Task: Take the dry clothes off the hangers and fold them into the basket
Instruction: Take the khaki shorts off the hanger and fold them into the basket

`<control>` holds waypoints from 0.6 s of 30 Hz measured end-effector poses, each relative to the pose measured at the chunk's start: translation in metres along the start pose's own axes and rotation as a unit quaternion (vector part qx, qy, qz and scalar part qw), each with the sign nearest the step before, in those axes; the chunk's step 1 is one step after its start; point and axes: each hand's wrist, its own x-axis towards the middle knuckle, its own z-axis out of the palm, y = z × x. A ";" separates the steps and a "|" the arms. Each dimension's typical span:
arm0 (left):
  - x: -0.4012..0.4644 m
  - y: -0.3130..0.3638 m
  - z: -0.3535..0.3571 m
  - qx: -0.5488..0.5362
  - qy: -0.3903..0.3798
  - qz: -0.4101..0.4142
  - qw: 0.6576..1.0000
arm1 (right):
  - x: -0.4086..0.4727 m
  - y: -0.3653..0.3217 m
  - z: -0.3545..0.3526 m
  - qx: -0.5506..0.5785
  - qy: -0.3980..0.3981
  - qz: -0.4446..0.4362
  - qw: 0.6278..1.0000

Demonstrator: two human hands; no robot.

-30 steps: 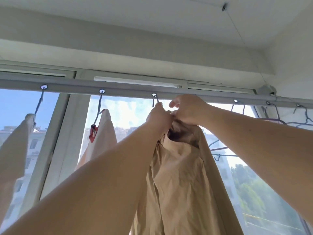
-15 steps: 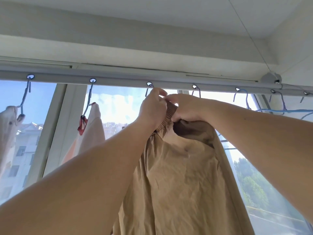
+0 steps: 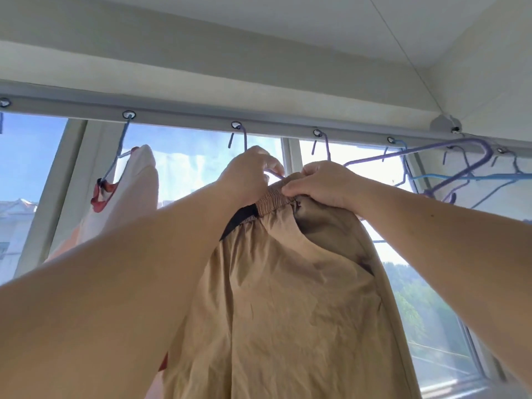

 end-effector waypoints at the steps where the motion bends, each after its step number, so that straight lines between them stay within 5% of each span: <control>1: -0.001 0.001 0.000 0.009 -0.004 0.025 1.000 | -0.001 0.003 0.000 0.022 0.016 -0.004 1.000; 9: -0.004 0.010 -0.010 0.107 -0.060 0.115 0.986 | -0.023 0.018 -0.009 -0.009 0.090 -0.105 0.990; 18: -0.007 0.025 -0.010 0.166 -0.062 0.088 0.980 | -0.056 0.024 -0.025 -0.158 0.127 -0.153 0.967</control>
